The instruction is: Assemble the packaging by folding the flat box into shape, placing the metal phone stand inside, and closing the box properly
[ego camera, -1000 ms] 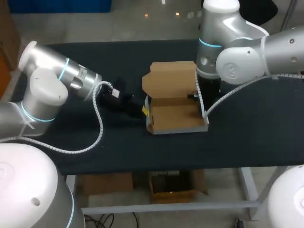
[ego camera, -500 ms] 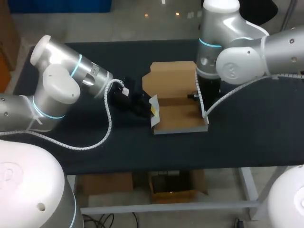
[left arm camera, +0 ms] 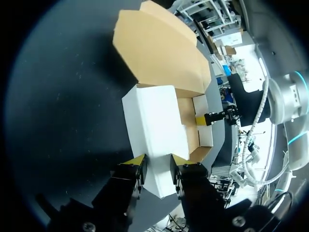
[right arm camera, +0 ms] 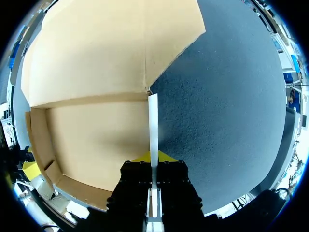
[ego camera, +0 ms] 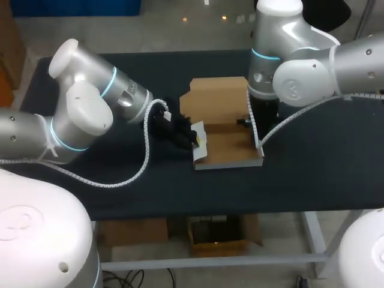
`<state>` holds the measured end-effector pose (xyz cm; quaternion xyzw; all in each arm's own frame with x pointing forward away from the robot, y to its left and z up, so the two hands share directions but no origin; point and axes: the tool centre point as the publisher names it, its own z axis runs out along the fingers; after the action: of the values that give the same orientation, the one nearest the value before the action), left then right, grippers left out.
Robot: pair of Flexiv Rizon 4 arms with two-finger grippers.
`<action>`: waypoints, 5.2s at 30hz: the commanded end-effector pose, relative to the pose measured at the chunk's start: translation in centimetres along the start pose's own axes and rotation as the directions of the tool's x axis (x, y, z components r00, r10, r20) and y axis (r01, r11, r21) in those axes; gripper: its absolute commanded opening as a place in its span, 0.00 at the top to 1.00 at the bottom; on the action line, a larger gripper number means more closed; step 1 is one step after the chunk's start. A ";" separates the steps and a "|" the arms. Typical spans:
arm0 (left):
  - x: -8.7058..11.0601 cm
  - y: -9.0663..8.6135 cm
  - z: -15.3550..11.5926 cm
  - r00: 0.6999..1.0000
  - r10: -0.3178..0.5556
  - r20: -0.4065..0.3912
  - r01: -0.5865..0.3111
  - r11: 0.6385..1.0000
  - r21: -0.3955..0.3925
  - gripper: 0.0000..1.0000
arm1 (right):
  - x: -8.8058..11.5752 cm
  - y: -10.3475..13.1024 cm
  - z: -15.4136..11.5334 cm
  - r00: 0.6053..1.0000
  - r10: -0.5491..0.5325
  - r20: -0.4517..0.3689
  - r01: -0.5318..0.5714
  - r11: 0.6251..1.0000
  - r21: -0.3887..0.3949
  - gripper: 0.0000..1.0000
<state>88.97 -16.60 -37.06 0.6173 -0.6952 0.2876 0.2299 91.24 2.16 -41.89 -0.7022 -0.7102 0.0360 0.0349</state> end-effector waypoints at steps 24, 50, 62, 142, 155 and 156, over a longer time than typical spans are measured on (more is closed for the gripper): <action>-0.6 -1.6 1.0 0.922 -0.117 0.369 0.110 0.993 0.040 0.71 | 0.1 0.0 0.0 1.000 0.000 0.001 0.000 1.000 0.000 1.00; -2.2 -1.9 1.8 0.790 -0.194 0.582 0.194 0.979 0.063 0.82 | 0.1 0.0 0.0 1.000 0.000 0.001 0.000 1.000 0.000 1.00; -2.6 -1.7 2.3 0.754 -0.189 0.629 0.202 0.978 0.052 0.83 | 0.1 0.0 0.0 1.000 0.000 0.001 0.000 1.000 0.000 1.00; -4.7 -0.4 1.1 0.671 -0.136 0.729 0.169 0.985 0.028 1.00 | -7.5 -4.9 -6.3 0.508 -0.860 -0.049 0.762 0.475 -0.441 0.00; -4.8 -0.4 1.0 0.666 -0.137 0.734 0.171 0.985 0.029 1.00 | -9.3 -7.8 -9.5 0.458 -0.883 0.108 0.753 0.320 -0.575 0.00; -4.9 -0.4 1.0 0.666 -0.138 0.733 0.171 0.985 0.029 1.00 | -9.3 -7.8 -9.5 0.458 -0.883 0.108 0.753 0.320 -0.575 0.00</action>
<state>90.07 -13.83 -40.99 0.7318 -0.6807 -0.0170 -0.0279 85.85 -6.74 -31.82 -0.2182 -0.9578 -0.1852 -0.0267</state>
